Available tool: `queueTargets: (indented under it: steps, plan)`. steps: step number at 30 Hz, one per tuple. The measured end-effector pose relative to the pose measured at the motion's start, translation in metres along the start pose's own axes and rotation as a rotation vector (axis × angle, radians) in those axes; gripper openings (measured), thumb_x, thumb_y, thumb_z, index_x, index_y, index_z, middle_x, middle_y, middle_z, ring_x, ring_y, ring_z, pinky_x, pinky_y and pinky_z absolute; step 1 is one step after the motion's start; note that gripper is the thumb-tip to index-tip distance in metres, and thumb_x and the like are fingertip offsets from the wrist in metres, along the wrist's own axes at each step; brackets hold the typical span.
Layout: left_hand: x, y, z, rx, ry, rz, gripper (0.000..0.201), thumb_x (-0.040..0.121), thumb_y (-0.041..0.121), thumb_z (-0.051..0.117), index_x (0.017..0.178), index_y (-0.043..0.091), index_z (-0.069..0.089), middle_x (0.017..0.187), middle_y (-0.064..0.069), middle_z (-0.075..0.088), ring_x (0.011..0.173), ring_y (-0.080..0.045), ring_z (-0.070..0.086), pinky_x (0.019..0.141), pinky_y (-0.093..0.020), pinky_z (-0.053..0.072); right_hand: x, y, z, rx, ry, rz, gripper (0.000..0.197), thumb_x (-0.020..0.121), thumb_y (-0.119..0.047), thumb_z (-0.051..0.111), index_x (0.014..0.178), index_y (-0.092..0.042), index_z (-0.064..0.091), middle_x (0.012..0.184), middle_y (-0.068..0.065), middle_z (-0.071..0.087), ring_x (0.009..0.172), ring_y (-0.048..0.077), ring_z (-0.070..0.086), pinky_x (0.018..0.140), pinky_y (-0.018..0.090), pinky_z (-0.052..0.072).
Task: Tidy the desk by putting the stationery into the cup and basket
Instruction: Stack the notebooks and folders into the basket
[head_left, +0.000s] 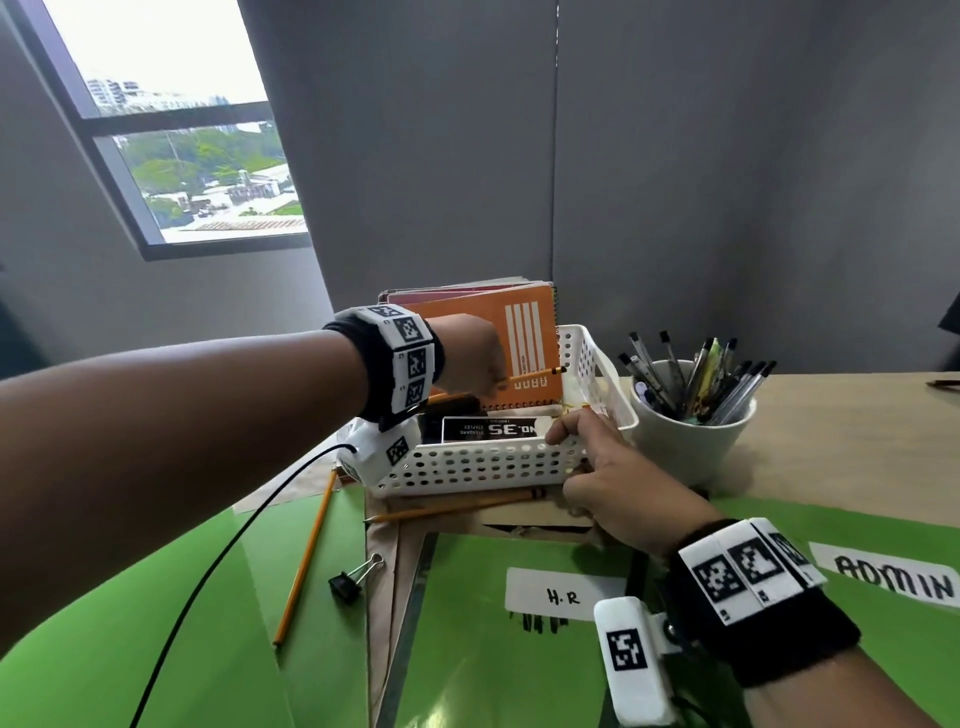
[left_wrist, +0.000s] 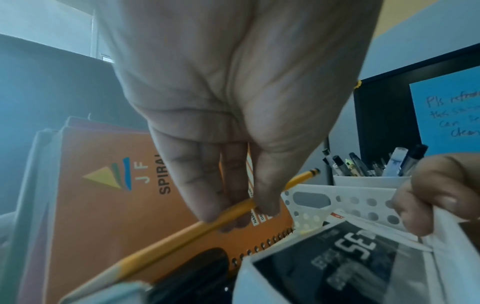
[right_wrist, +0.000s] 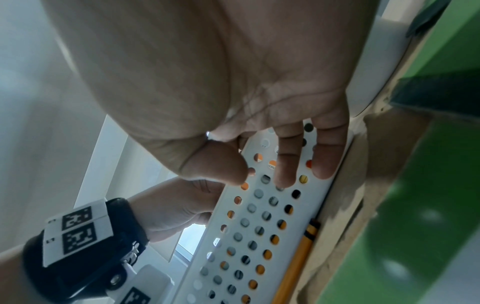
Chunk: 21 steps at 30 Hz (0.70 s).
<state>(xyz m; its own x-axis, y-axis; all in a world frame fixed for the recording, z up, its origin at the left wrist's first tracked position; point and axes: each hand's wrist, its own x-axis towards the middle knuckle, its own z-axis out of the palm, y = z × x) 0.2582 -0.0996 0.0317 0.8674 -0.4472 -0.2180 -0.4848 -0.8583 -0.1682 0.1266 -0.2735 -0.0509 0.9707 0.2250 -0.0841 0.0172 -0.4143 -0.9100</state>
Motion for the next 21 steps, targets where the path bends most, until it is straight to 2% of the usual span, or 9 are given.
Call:
queueTargets:
  steps: [2,3,6,8,12,14,17,19,21]
  plan:
    - [-0.001,0.001,-0.001,-0.048,0.077,0.008,0.029,0.1,0.034,0.062,0.127,0.027,0.071,0.106,0.012,0.068,0.097,-0.012,0.061,0.088,-0.027,0.049,0.0,0.0,0.0,0.005,0.002,-0.005,0.05,0.083,0.005,0.055,0.103,-0.041,0.047,0.119,-0.011,0.044,0.088,0.015,0.054,0.049,0.011,0.046]
    - [-0.002,0.002,-0.001,-0.066,0.094,0.014,0.03,0.1,0.033,0.063,0.129,0.028,0.07,0.107,0.013,0.067,0.099,-0.012,0.06,0.088,-0.027,0.048,0.0,0.0,0.0,0.006,0.003,-0.005,0.05,0.083,0.005,0.055,0.103,-0.04,0.047,0.119,-0.009,0.044,0.088,0.015,0.053,0.049,0.011,0.046]
    - [-0.002,0.006,0.003,-0.108,0.068,0.023,0.035,0.098,0.035,0.065,0.132,0.029,0.068,0.128,0.01,0.068,0.115,-0.014,0.06,0.103,-0.032,0.049,-0.001,-0.001,0.0,0.007,0.0,-0.002,0.05,0.084,0.006,0.054,0.104,-0.038,0.047,0.121,-0.004,0.046,0.085,0.013,0.052,0.048,0.01,0.045]
    - [-0.006,0.008,0.003,-0.098,0.089,0.031,0.034,0.097,0.035,0.066,0.13,0.029,0.07,0.13,0.009,0.067,0.115,-0.014,0.061,0.101,-0.031,0.049,-0.001,-0.001,0.0,0.013,-0.002,0.0,0.049,0.084,0.008,0.053,0.105,-0.036,0.047,0.119,-0.002,0.047,0.081,0.012,0.05,0.046,0.01,0.044]
    - [-0.033,0.014,-0.01,-0.085,0.2,0.09,0.012,0.096,0.027,0.067,0.102,0.025,0.076,0.099,0.011,0.071,0.088,-0.008,0.064,0.077,-0.02,0.049,-0.001,-0.001,-0.001,0.006,-0.004,0.004,0.05,0.083,0.007,0.053,0.105,-0.037,0.047,0.119,0.001,0.049,0.085,0.015,0.052,0.048,0.01,0.044]
    - [-0.055,0.017,-0.012,-0.07,0.212,0.12,0.007,0.095,0.029,0.066,0.092,0.03,0.073,0.086,0.015,0.066,0.079,-0.006,0.064,0.072,-0.019,0.051,-0.001,-0.001,-0.001,0.01,-0.004,0.015,0.05,0.081,0.007,0.052,0.104,-0.038,0.047,0.119,0.001,0.049,0.088,0.018,0.053,0.049,0.011,0.045]
    - [-0.086,0.019,0.004,0.054,0.086,0.16,0.015,0.098,0.032,0.059,0.086,0.031,0.068,0.078,0.014,0.063,0.075,-0.007,0.065,0.074,-0.025,0.058,-0.001,-0.002,-0.001,0.012,-0.027,0.011,0.05,0.08,0.007,0.053,0.107,-0.034,0.046,0.121,0.003,0.049,0.084,0.013,0.05,0.048,0.01,0.044]
    - [-0.099,0.021,0.025,0.198,-0.018,0.164,0.021,0.1,0.033,0.054,0.092,0.022,0.07,0.075,0.009,0.06,0.075,-0.014,0.065,0.075,-0.029,0.06,-0.001,-0.001,-0.001,-0.01,-0.03,0.004,0.05,0.081,0.007,0.054,0.108,-0.034,0.045,0.12,0.005,0.049,0.081,0.009,0.047,0.047,0.008,0.043]
    - [-0.106,0.019,0.048,0.312,-0.094,0.158,0.039,0.102,0.046,0.049,0.097,0.013,0.068,0.07,0.005,0.053,0.072,-0.019,0.063,0.071,-0.033,0.06,-0.001,-0.001,0.0,-0.021,-0.026,0.007,0.05,0.081,0.007,0.054,0.108,-0.034,0.045,0.117,0.005,0.05,0.08,0.009,0.046,0.046,0.008,0.042]
